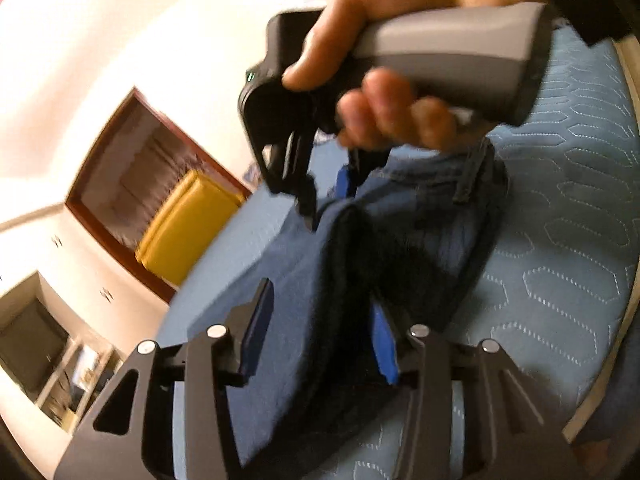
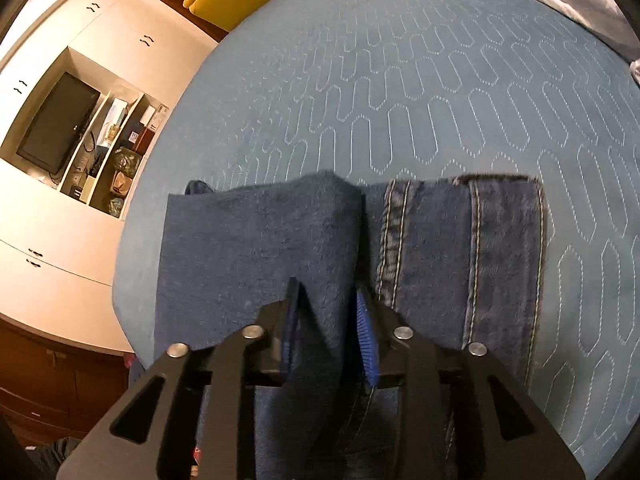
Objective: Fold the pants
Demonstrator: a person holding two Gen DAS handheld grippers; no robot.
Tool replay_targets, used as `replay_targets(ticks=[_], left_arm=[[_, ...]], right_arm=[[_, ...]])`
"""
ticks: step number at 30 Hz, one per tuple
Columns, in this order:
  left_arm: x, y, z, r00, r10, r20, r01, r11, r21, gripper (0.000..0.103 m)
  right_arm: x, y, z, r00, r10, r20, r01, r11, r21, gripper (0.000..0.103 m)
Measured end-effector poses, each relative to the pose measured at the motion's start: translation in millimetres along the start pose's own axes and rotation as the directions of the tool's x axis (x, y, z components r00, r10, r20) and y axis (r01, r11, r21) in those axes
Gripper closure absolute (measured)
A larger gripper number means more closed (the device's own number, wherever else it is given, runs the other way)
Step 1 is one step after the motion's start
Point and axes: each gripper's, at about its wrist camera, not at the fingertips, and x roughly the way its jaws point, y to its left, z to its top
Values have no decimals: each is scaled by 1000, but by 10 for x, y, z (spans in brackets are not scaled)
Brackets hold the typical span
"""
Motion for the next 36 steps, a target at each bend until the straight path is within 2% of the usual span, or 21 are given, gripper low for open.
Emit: replay_targets(ticks=[2, 4, 6, 7, 8, 9, 11, 13, 18, 27, 29, 31, 33, 35, 36], left_arm=[[111, -63, 23, 1000, 3, -16, -3, 1000, 25, 61], [188, -78, -110, 999, -30, -44, 33, 997, 63, 83], [187, -44, -120, 1000, -10, -28, 11, 999, 52, 89], [180, -42, -77, 1000, -1, -23, 2, 999, 45, 91], [179, -5, -68, 1000, 10, -18, -9, 999, 47, 91], [176, 44, -41, 1000, 27, -7, -27, 998, 55, 92], [173, 118, -9, 998, 54, 16, -55, 997, 58, 92], [151, 112, 77, 997, 67, 44, -71, 994, 79, 92], [219, -128, 280, 997, 27, 79, -38, 989, 142, 92], [526, -335, 229, 998, -32, 52, 19, 969, 246, 92], [589, -355, 238, 998, -48, 43, 36, 966, 255, 91], [663, -318, 209, 997, -69, 39, 57, 964, 258, 80], [674, -310, 185, 997, -53, 59, 35, 964, 265, 79], [673, -241, 195, 997, -49, 63, 32, 970, 239, 67], [658, -157, 190, 996, -42, 77, 24, 975, 221, 53]], right_arm=[[25, -6, 66, 1000, 4, -11, -4, 1000, -5, 65], [61, 73, 70, 1000, 8, -22, -8, 1000, -18, 64], [112, 133, 126, 999, -15, -33, 14, 999, -40, 65], [105, 161, 143, 999, -25, -32, 23, 998, -55, 69], [90, 195, 153, 999, -21, -26, 19, 998, -65, 82], [47, 238, 171, 1000, -11, -15, 10, 997, -74, 89], [-95, 342, 200, 1000, 21, 22, -19, 996, -92, 92], [-271, 343, 223, 998, 29, 56, -23, 994, -105, 93], [-519, 18, 218, 995, -4, 95, 10, 998, -66, 93], [-425, -431, 104, 995, 5, 100, -2, 1000, -31, 93], [-392, -507, 44, 994, 7, 109, -5, 1000, -21, 93], [-380, -578, -8, 992, 18, 128, -17, 1000, -6, 92], [-367, -616, -34, 990, -6, 143, 4, 1000, 11, 90], [-377, -608, -47, 987, -24, 161, 22, 1000, 13, 88], [-400, -584, -52, 984, -41, 171, 40, 999, 9, 83]])
